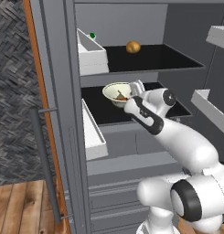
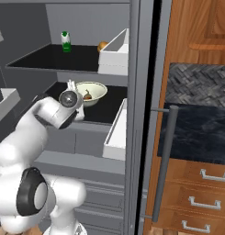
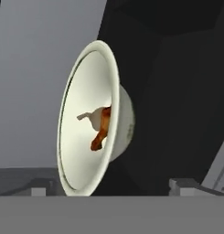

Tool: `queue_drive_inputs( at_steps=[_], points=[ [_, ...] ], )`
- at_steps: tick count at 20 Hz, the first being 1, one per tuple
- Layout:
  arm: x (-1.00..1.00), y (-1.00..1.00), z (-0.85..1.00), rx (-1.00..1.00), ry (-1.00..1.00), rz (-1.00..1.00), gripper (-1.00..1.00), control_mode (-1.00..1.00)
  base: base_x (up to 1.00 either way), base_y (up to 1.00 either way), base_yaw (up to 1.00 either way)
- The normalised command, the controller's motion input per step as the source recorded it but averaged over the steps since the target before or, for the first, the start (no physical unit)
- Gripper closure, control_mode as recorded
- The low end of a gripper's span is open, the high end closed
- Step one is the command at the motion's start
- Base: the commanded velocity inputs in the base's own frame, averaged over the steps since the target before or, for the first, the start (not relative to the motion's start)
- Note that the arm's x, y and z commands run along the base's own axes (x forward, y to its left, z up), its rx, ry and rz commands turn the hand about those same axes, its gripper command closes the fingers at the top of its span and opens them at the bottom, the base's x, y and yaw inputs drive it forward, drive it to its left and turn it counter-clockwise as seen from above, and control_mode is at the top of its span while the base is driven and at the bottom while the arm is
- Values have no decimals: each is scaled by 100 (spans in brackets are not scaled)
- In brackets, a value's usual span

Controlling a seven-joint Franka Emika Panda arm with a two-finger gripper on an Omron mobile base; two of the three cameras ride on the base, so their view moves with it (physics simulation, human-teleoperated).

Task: Pick the chicken drumstick and garlic from their plates and place them in the bowl. Then put the bowl in the fridge.

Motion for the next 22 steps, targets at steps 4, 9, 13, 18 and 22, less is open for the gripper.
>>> queue_drive_inputs(
  at_steps=[4,9,13,18,22],
  points=[
    [-62,-11,49,-4,17,9,-100,-100,0,0,0],
    [-76,-4,33,-19,13,18,-100,-100,0,0,0],
    [-87,-4,7,-24,4,26,-100,-100,0,0,0],
    [-92,-7,0,-22,0,25,-100,-100,0,0,0],
    [-89,-9,-2,-30,0,29,-100,-100,0,0,0]
  ],
)
